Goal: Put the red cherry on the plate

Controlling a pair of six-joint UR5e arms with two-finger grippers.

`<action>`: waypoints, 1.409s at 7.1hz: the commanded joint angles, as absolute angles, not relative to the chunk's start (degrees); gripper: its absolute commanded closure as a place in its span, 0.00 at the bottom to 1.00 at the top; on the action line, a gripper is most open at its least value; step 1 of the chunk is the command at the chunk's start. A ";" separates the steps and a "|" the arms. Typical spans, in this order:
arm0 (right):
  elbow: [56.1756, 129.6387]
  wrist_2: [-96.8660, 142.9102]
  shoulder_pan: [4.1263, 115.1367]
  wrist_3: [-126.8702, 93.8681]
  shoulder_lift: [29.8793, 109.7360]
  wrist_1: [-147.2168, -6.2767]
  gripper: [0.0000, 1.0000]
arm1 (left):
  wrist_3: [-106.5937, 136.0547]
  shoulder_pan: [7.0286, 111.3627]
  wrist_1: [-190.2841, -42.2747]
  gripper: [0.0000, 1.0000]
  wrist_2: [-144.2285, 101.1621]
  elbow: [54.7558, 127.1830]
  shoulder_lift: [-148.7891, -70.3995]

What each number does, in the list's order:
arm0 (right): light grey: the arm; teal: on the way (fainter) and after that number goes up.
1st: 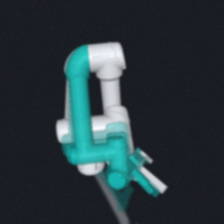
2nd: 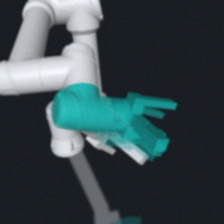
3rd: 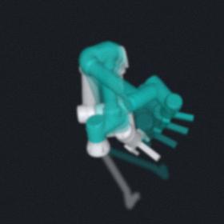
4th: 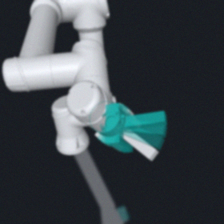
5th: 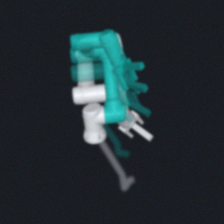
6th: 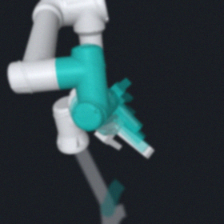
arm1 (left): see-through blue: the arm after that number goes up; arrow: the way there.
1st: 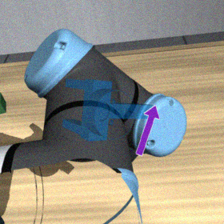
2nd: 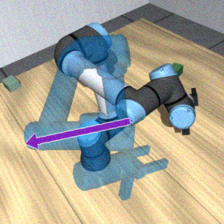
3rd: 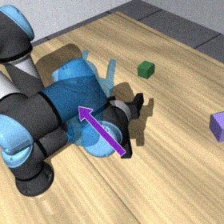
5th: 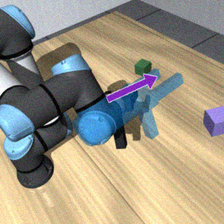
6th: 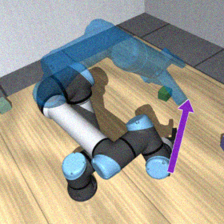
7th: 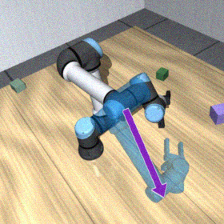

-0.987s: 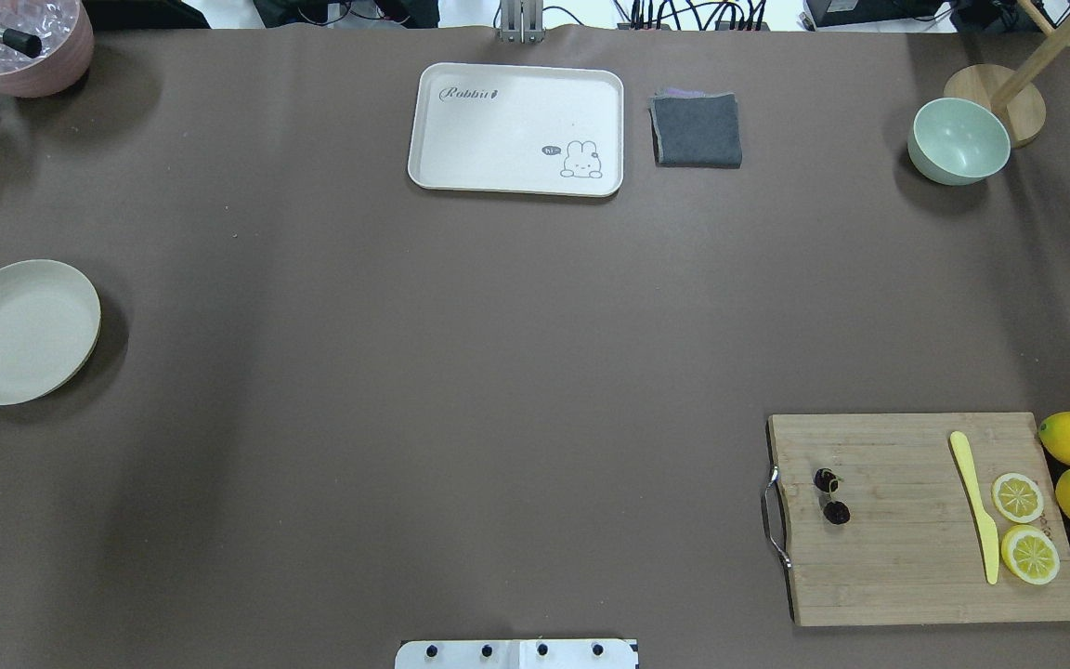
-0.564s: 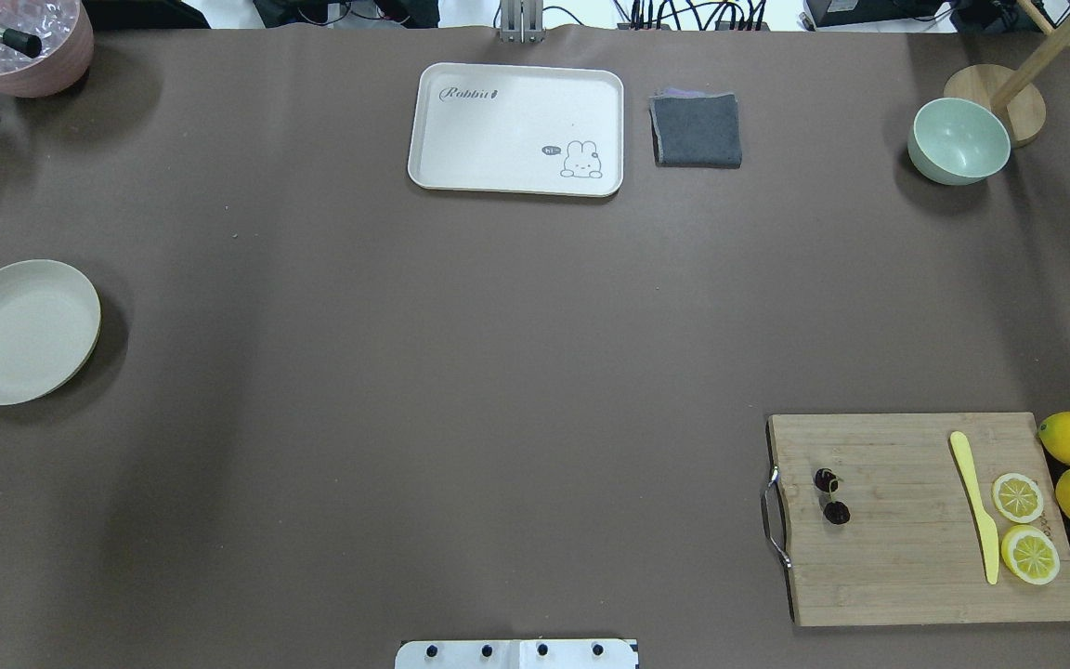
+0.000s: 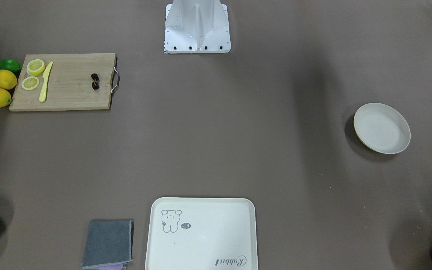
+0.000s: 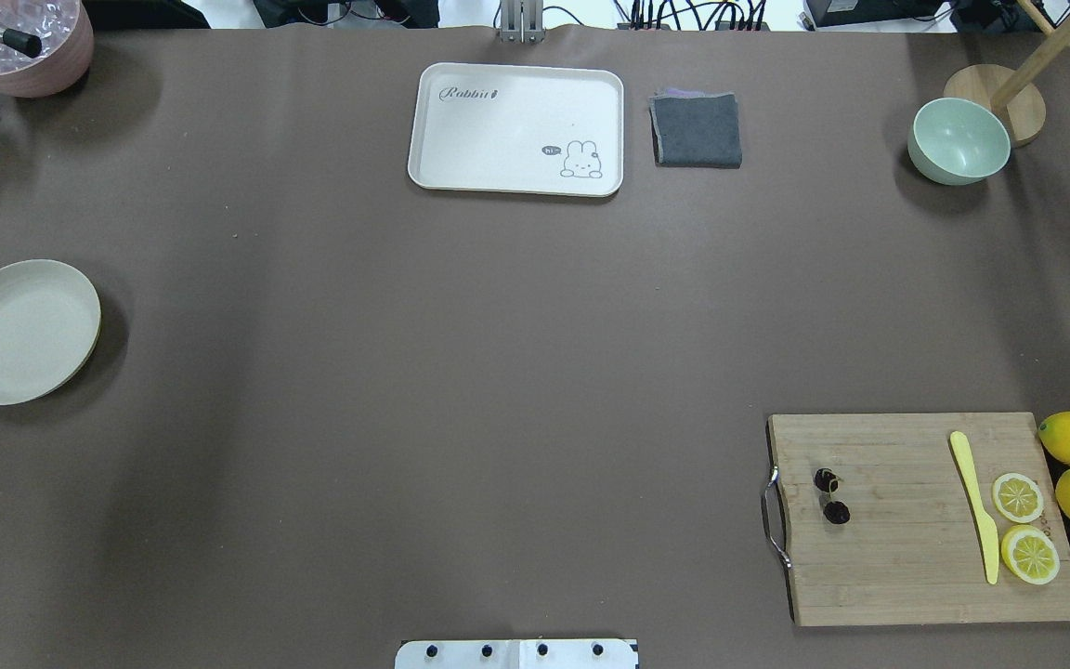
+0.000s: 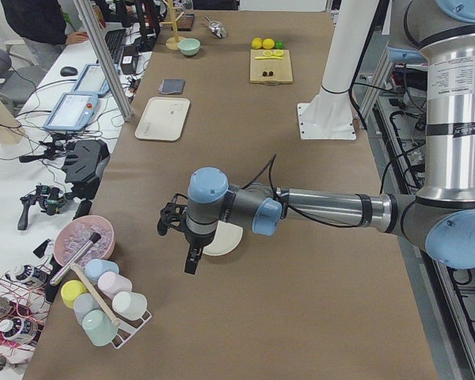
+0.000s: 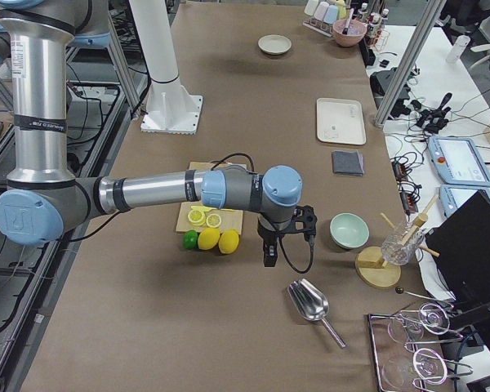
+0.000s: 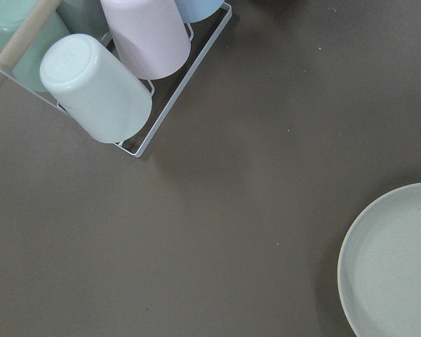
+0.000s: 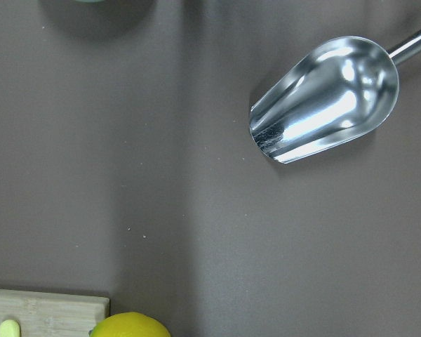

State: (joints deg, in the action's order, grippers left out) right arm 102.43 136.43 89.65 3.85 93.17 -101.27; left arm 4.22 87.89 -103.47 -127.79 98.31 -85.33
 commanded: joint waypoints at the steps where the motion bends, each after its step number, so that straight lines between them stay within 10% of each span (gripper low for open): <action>1: 102.66 136.67 89.65 3.78 93.16 -101.34 0.00 | 4.22 87.89 -103.62 0.02 -127.79 98.35 -85.34; 10: 102.83 136.58 89.65 3.78 93.78 -101.34 0.00 | 26.66 70.97 -128.09 0.02 -127.97 88.55 -91.12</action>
